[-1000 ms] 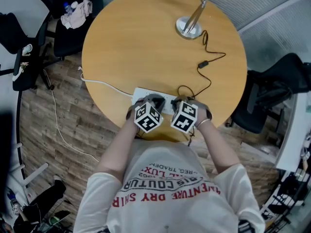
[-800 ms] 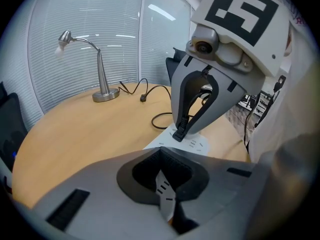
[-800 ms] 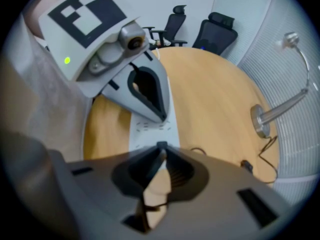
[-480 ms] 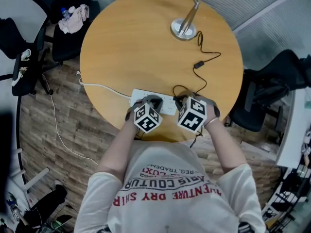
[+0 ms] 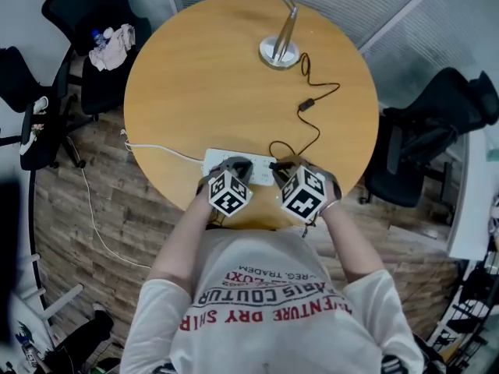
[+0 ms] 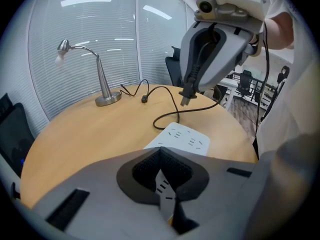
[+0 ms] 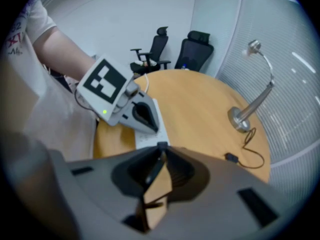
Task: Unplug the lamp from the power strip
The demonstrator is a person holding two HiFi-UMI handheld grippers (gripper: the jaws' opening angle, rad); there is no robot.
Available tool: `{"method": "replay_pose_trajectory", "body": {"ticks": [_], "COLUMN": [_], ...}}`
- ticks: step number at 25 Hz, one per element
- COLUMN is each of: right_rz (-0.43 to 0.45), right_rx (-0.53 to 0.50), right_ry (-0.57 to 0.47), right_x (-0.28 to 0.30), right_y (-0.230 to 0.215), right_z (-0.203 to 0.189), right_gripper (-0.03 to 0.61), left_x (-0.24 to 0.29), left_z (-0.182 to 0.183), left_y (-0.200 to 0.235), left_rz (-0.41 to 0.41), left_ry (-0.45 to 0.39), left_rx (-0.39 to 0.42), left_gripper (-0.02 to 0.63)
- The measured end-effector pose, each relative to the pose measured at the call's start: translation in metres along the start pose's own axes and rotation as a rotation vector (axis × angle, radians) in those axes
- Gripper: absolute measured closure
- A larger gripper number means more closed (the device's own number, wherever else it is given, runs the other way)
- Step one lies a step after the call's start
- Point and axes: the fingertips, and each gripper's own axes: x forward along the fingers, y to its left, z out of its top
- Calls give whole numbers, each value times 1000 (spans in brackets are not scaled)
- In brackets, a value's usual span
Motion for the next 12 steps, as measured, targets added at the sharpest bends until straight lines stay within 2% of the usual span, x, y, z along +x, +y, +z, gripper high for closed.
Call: {"method": "replay_pose_trajectory", "body": {"ticks": [3, 6, 9, 12], "right_rz": [-89, -147, -174, -165], "right_rx": [17, 75, 170, 283], "right_ry": [-94, -176, -287, -421], "right_x": [-11, -23, -39, -57], "right_y": [-8, -13, -16, -18], "right_z": [6, 10, 18, 29], "right_gripper": [508, 508, 506, 506], "left_x": [0, -6, -25, -49], "left_z": [-1, -2, 10, 29], "left_y": [-1, 3, 15, 23], "left_rz": [-16, -37, 28, 80], "left_ry": [3, 4, -75, -154], "left_rx": [-22, -112, -178, -188], "left_gripper": [584, 584, 584, 584]}}
